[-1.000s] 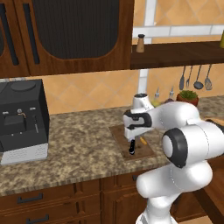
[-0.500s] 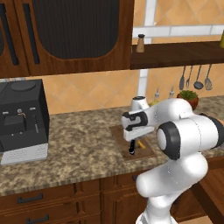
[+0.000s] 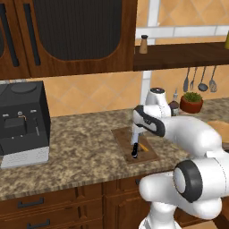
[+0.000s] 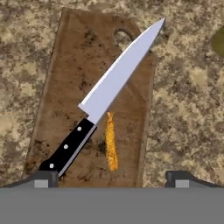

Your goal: Pick up the knife from the drawer and place it on the cutting board. Then place the meat from the plate to the cutting board.

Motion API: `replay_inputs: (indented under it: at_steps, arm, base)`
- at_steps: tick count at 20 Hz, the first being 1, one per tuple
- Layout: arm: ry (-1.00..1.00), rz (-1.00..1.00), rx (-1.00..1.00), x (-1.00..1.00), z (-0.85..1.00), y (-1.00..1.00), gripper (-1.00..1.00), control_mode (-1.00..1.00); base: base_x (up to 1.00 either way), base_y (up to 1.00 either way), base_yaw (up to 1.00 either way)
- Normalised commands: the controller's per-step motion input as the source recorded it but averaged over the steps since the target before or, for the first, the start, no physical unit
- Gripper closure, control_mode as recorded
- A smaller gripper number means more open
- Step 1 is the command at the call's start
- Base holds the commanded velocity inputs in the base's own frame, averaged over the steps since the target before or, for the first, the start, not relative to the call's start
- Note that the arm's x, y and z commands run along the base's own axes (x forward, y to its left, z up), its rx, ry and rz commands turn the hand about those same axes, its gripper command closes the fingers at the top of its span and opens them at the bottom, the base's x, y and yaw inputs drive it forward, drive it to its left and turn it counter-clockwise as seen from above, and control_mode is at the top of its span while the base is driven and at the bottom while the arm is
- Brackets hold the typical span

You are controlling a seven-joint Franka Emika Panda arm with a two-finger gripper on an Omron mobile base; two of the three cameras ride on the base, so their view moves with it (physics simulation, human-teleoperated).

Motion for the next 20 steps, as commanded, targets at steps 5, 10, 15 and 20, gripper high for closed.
replay_inputs:
  at_steps: [5, 10, 15, 20]
  arm:
    - [-0.72, 0.0, 0.3, -1.0, 1.0, -0.56, -1.0, -1.0]
    - [-0.72, 0.0, 0.3, -1.0, 1.0, -0.59, -1.0, -1.0]
    - [-0.71, 0.0, 0.3, -1.0, 1.0, -0.58, -1.0, -1.0]
    - [-0.57, 0.0, 0.35, -0.85, 1.0, -0.43, -1.0, -1.0]
  base:
    - [0.0, 0.0, 0.0]
    - [0.0, 0.0, 0.0]
    - [0.0, 0.0, 0.0]
    - [0.0, 0.0, 0.0]
